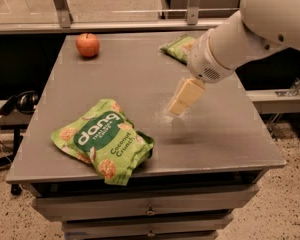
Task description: Move apple near green jalapeno chip bag
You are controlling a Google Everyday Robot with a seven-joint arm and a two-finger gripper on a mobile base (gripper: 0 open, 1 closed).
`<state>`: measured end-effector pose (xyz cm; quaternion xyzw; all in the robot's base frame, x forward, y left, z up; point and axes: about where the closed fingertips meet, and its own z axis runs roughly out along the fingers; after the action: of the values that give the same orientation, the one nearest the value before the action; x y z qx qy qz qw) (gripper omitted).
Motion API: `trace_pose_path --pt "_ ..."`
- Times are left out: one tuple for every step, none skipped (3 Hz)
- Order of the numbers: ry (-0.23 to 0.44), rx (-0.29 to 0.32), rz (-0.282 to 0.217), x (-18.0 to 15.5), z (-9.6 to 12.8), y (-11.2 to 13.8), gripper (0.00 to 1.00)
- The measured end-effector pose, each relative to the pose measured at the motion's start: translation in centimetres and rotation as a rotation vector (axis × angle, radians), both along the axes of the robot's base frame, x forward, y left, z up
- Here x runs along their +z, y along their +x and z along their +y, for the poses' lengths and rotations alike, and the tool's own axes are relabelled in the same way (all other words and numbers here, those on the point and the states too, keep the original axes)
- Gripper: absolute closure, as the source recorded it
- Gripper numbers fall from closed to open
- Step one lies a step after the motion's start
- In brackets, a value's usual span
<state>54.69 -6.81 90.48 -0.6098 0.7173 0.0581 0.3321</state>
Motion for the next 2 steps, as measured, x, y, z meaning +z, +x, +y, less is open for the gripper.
trace_pose_path --pt "0.079 -0.026 -0.045 0.2 1.0 2.1 0.0" --pt "0.204 -0.066 -0.135 1.3 2.9 7.0 0.0"
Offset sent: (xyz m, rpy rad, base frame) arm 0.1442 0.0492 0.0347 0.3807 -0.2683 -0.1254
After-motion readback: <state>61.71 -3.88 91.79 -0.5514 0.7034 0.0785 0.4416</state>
